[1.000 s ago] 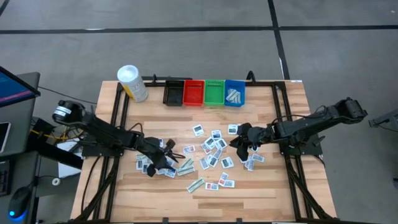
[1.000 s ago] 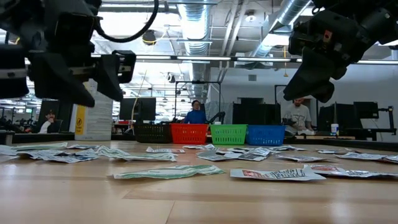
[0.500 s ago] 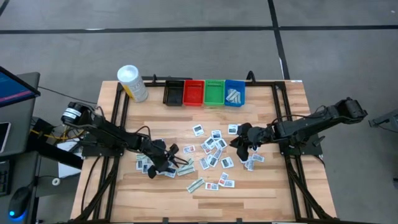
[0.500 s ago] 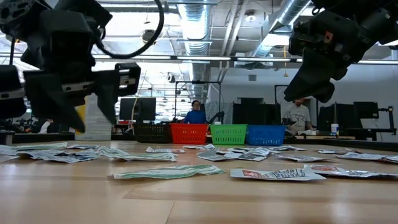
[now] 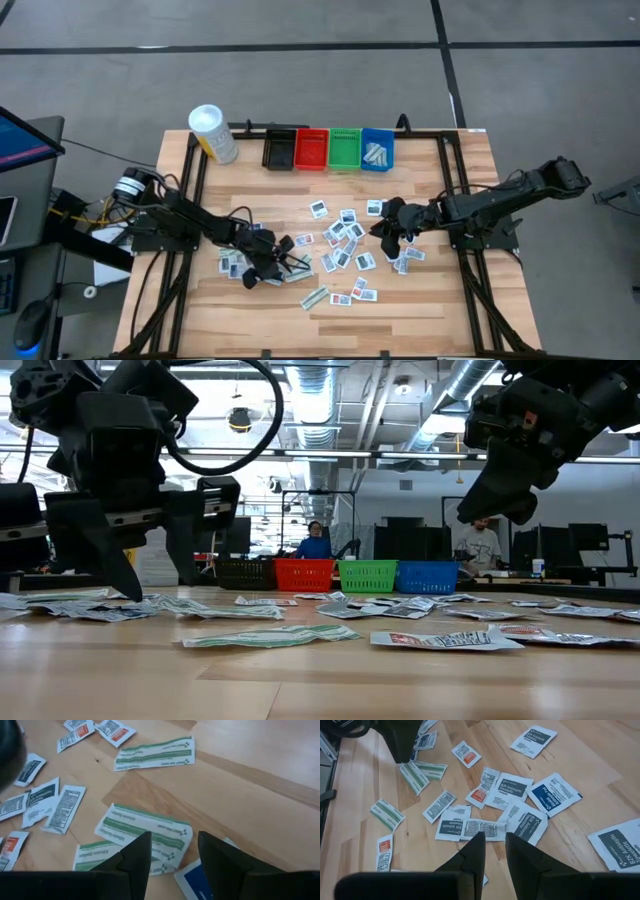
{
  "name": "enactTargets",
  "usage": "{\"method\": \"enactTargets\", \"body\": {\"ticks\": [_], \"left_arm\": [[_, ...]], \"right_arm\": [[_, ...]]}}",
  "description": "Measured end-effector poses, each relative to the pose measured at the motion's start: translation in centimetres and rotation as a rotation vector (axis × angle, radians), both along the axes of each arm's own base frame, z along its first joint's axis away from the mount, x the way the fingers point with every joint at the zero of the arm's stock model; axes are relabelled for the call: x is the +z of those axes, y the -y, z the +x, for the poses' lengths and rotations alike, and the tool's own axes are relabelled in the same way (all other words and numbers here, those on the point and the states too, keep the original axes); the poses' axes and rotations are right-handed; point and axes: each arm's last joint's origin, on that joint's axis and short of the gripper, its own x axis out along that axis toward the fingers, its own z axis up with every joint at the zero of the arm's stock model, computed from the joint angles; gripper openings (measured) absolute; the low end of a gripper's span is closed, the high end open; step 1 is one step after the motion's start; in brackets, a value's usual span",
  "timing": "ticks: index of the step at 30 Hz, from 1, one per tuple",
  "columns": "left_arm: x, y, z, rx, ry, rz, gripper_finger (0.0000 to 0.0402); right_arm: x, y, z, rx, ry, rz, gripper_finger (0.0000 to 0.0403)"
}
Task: Pick & Place First Aid Supplies
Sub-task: Put the bandage pack into the blue bin
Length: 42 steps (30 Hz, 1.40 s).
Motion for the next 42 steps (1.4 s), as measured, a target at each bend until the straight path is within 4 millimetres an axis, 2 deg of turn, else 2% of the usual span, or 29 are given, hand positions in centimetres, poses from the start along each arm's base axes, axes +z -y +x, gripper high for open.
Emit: {"method": "enactTargets", "body": {"ticks": [9, 22, 42], "left_arm": [[-0.69, 0.07, 0.22, 0.003, -0.029, 0.006, 0.0163], [-0.69, 0.06, 0.22, 0.003, -0.029, 0.006, 0.0160], [-0.70, 0.04, 0.22, 0.007, -0.027, 0.012, 0.0048]], "right_arm": [[-0.25, 0.04, -0.22, 0.001, -0.035, -0.006, 0.0071], [-0.26, 0.04, -0.23, 0.000, -0.037, -0.006, 0.0071], [-0.26, 0.04, -0.23, -0.002, -0.036, -0.004, 0.0071]]}}
